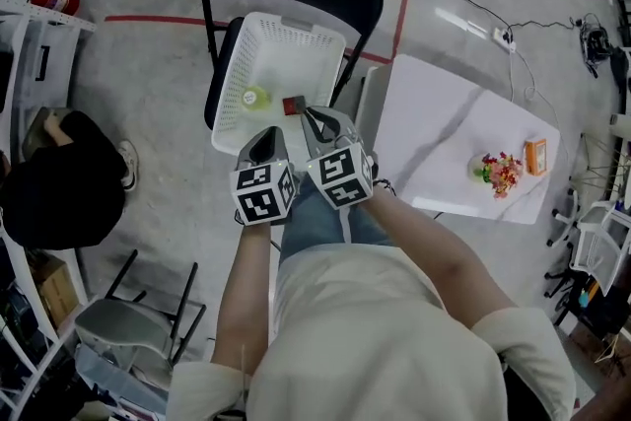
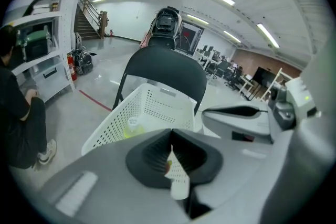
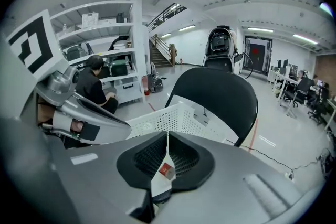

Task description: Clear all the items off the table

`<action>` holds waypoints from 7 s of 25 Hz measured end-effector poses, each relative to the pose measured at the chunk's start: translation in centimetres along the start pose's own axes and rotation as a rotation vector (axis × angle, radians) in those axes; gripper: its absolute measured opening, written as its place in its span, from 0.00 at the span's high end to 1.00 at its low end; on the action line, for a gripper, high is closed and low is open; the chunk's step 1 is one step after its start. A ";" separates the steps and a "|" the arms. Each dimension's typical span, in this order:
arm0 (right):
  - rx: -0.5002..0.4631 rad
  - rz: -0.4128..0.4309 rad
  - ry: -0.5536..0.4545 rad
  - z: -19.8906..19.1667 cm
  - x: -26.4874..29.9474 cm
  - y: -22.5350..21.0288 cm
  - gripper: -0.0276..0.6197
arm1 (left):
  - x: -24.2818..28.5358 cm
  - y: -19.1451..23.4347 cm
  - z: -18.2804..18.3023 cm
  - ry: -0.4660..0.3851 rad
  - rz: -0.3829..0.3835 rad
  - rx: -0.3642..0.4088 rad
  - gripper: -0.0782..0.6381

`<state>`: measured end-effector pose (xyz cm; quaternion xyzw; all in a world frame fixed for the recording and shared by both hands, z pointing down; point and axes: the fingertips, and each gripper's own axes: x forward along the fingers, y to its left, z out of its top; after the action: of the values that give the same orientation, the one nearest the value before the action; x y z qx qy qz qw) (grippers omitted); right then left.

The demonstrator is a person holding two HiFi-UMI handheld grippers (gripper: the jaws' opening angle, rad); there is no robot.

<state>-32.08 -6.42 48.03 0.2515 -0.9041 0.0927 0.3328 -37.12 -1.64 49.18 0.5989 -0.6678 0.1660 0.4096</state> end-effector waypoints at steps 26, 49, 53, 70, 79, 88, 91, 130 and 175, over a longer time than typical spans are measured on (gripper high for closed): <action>0.273 -0.202 -0.040 -2.0 -10.6 -5.9 0.96 | -1.3 -9.7 1.2 0.070 -0.227 0.281 0.88; 0.475 -0.404 -0.092 -14.3 -26.2 -17.4 0.96 | -0.2 -29.6 -4.7 0.113 -0.375 0.397 0.88; 0.503 -0.441 -0.087 -17.3 -29.0 -19.7 0.96 | -0.1 -33.1 -6.2 0.117 -0.387 0.419 0.88; 0.631 -0.598 -0.058 -29.7 -36.4 -25.6 0.96 | 2.9 -45.4 -13.7 0.191 -0.473 0.537 0.88; 0.746 -0.662 0.024 -37.2 -37.3 -26.5 0.94 | 5.5 -48.8 -17.5 0.253 -0.500 0.607 0.88; 0.837 -0.698 0.084 -44.2 -35.2 -26.8 0.81 | 8.9 -50.3 -20.7 0.289 -0.487 0.627 0.88; 0.868 -0.710 0.105 -46.4 -34.3 -26.9 0.76 | 10.0 -50.4 -21.9 0.305 -0.480 0.626 0.88; 1.235 -1.066 0.098 -60.8 -27.7 -35.9 0.14 | 15.6 -47.7 -28.8 0.420 -0.399 0.584 0.88; 1.043 -1.033 0.108 -60.1 -28.9 -36.2 0.16 | 14.2 -47.1 -30.6 0.415 -0.420 0.602 0.88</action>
<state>38.82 -5.96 75.04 0.7660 -0.4912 0.3544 0.2154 18.40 0.04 65.74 0.7689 -0.3562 0.3835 0.3672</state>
